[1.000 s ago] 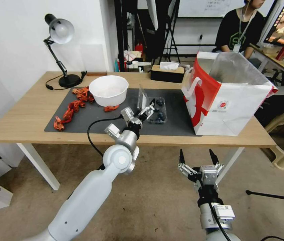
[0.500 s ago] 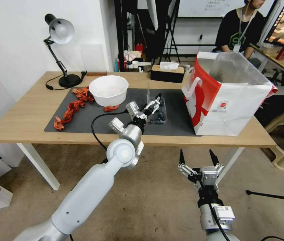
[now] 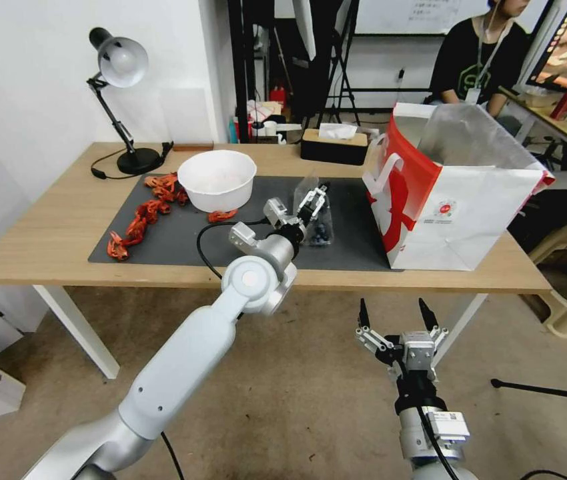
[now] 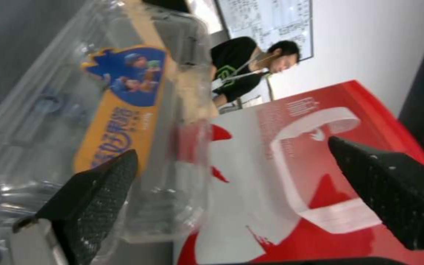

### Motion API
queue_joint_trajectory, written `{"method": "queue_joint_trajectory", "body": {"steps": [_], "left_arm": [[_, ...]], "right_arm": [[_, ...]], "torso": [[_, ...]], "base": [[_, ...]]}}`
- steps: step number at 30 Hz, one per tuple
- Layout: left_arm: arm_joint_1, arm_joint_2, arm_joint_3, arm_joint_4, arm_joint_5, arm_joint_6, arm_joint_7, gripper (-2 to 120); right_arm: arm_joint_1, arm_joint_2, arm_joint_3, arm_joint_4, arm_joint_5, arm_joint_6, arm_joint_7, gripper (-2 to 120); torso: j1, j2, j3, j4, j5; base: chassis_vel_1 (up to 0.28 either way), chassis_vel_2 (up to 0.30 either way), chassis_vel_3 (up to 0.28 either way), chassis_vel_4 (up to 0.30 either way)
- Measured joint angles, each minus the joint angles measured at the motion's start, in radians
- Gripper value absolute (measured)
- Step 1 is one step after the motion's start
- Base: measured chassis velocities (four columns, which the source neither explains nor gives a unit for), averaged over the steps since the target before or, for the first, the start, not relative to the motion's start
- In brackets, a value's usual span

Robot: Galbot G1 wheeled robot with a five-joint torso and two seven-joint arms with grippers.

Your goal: Close the takeout container lid, then place the container into the takeout bag.

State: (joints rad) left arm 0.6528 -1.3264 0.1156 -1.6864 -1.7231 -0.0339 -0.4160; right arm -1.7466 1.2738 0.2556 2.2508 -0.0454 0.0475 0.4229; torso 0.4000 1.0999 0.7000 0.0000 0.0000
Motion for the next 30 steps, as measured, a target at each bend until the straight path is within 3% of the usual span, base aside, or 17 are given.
{"method": "queue_joint_trajectory", "body": {"steps": [7, 9, 14, 16, 18, 20, 22, 23, 30], "left_arm": [[-0.009, -0.002, -0.001, 0.022, -0.009, 0.01, -0.033, 84], [-0.01, -0.002, 0.002, 0.027, -0.009, 0.013, -0.04, 72], [-0.011, -0.002, 0.013, 0.036, -0.008, 0.019, -0.048, 59], [-0.012, 0.0, 0.026, 0.045, -0.001, 0.024, -0.056, 45], [-0.013, 0.0, 0.029, 0.048, 0.002, 0.025, -0.059, 43], [-0.016, 0.001, 0.039, 0.055, 0.013, 0.028, -0.067, 31], [-0.016, 0.001, 0.04, 0.055, 0.014, 0.028, -0.068, 30], [-0.018, 0.002, 0.047, 0.06, 0.025, 0.033, -0.077, 21], [-0.021, 0.006, 0.057, 0.073, 0.046, 0.045, -0.11, 0]], "right_arm": [[0.006, 0.0, -0.002, -0.006, 0.0, -0.001, 0.0, 100], [0.007, 0.0, -0.003, -0.007, 0.0, -0.001, 0.0, 100], [0.007, 0.0, -0.003, -0.007, 0.0, -0.002, 0.0, 100], [0.008, -0.001, -0.003, -0.006, 0.004, -0.004, 0.0, 100], [0.008, -0.002, -0.003, -0.005, 0.005, -0.005, -0.001, 100], [0.011, -0.005, -0.003, -0.001, 0.013, -0.008, -0.001, 100], [0.012, -0.006, -0.003, -0.001, 0.014, -0.008, -0.001, 100], [0.017, -0.008, -0.002, 0.003, 0.022, -0.013, -0.001, 100], [0.032, -0.013, 0.0, 0.015, 0.049, -0.032, -0.001, 100]], "torso": [[0.0, 0.0, 0.0, 0.0, 0.0], [0.0, 0.0, 0.0, 0.0, 0.0], [0.0, 0.0, 0.0, 0.0, 0.0], [0.0, 0.0, 0.0, 0.0, 0.0], [0.0, 0.0, 0.0, 0.0, 0.0], [0.0, 0.0, 0.0, 0.0, 0.0], [0.0, 0.0, 0.0, 0.0, 0.0001], [0.0, 0.0, 0.0, 0.0, 0.0001], [0.0, 0.0, 0.0, 0.0, 0.0]], "base": [[0.0, 0.0, 0.0, 0.0], [0.0, 0.0, 0.0, 0.0], [0.0, 0.0, 0.0, 0.0], [0.0, 0.0, 0.0, 0.0], [0.0, 0.0, 0.0, 0.0], [0.0, 0.0, 0.0, 0.0], [0.0, 0.0, 0.0, 0.0], [0.0, 0.0, 0.0, 0.0], [0.0, 0.0, 0.0, 0.0]]}}
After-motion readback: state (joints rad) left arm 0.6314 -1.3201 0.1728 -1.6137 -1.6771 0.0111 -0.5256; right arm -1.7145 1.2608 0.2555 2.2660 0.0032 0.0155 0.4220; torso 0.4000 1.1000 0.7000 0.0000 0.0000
